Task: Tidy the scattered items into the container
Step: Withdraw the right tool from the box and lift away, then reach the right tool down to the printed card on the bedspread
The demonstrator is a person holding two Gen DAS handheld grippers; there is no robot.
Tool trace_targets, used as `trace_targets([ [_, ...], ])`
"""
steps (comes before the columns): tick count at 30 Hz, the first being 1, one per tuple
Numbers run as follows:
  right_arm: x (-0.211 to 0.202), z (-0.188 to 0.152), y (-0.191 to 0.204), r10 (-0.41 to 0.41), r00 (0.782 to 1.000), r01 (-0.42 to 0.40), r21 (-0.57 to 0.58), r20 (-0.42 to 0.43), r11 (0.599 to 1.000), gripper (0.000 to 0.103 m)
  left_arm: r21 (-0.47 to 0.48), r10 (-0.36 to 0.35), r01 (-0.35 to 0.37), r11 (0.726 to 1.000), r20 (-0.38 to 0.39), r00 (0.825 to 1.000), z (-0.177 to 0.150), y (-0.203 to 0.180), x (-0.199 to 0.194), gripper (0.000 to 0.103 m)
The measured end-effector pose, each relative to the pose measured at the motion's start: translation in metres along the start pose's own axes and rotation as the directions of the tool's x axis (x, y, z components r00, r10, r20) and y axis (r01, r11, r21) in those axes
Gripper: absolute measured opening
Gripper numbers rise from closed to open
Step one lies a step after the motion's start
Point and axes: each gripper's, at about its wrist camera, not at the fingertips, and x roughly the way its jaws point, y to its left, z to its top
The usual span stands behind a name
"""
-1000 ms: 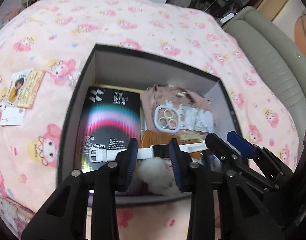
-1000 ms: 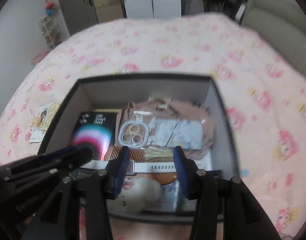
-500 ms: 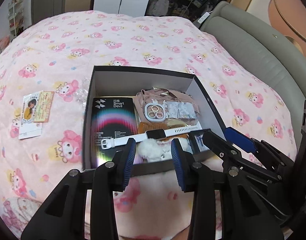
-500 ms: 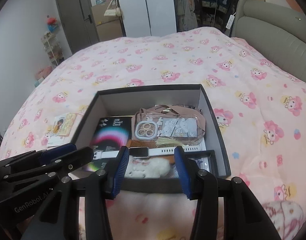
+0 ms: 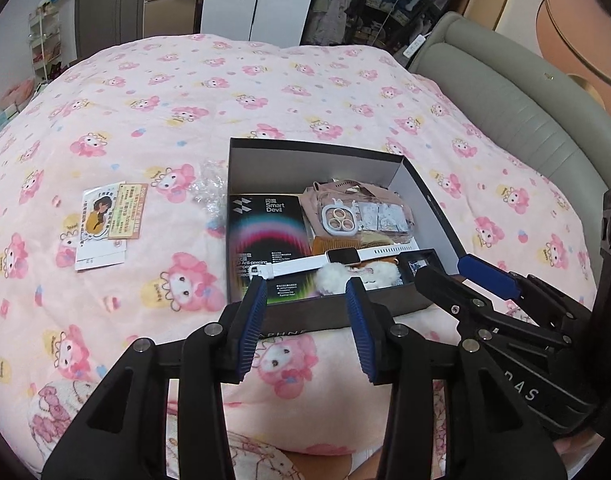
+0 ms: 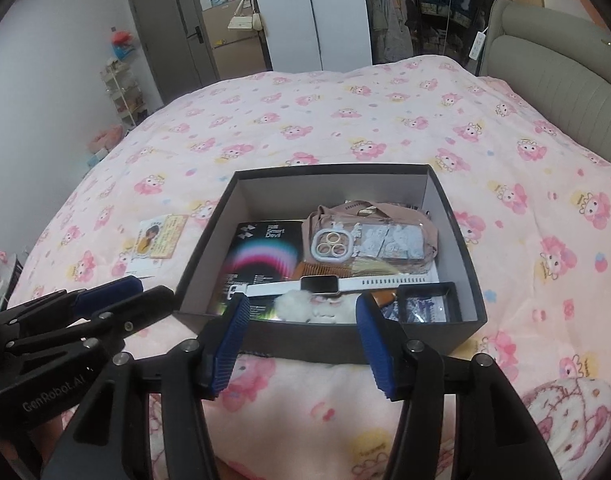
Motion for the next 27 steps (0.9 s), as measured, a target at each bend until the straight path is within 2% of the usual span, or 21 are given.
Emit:
trace_targets([
  [7,-0.005,0.002,0.023,0.021,1.0,-0.02,-0.031,0.016,0.999,0.052,-0.023,0.001,0.0,1.0,0.027,1.0,-0.002,0.017,-0.015,0.042],
  [15,0.006,0.002,0.061,0.068,0.998,-0.069,-0.08,-0.01,0.994,0.052,-0.077,0.056,-0.052,0.996,0.046,0.997,-0.014,0.055,-0.03,0.042],
  [27,0.045,-0.001,0.123,0.121,0.988,-0.133,-0.128,-0.092,0.983,0.052,-0.226,0.061,-0.058,0.972,0.006,0.998,-0.029,0.129,-0.029,0.043],
])
